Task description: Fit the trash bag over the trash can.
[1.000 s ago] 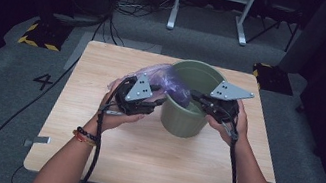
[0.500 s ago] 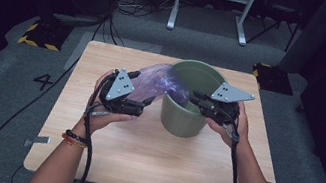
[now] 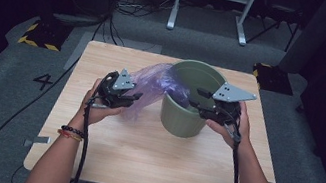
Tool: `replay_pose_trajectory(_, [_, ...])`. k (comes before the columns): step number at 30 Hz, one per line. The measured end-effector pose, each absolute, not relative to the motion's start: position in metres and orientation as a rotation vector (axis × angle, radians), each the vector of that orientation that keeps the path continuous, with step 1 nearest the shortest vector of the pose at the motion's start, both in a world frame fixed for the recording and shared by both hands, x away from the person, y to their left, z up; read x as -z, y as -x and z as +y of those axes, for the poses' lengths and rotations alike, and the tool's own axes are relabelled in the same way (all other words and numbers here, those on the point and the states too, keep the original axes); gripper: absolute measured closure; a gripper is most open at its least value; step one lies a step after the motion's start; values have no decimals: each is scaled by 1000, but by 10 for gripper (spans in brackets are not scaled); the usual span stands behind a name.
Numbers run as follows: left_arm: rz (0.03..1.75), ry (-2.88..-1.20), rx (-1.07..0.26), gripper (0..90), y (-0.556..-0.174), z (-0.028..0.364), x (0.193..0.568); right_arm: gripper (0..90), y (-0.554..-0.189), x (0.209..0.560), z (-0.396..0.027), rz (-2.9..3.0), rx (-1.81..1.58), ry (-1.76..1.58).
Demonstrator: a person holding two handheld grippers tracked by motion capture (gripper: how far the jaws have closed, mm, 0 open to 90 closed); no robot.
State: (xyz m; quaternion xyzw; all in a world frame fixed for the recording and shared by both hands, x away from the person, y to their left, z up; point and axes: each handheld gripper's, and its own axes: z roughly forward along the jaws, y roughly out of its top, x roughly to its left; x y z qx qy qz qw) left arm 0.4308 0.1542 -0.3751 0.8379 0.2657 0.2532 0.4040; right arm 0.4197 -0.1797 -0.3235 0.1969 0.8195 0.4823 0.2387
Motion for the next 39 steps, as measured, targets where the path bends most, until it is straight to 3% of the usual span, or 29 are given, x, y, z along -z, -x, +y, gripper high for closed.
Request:
replay_pose_trajectory(2, [647, -2111, -651, 846, -431, 154, 374, 534, -420, 323, -181, 2240, -1324, -543])
replay_pose_trajectory(4, [623, -2091, -640, 896, -430, 152, 371, 524, -420, 323, -182, 2239, -1330, -549])
replay_pose_trajectory(19, [432, -2058, -659, 900, -401, 114, 326, 376, -409, 314, -177, 2213, -1366, -479])
replay_pose_trajectory(39, [317, -2145, -651, 900, -393, 73, 318, 325, -398, 312, -158, 2278, -1409, -340])
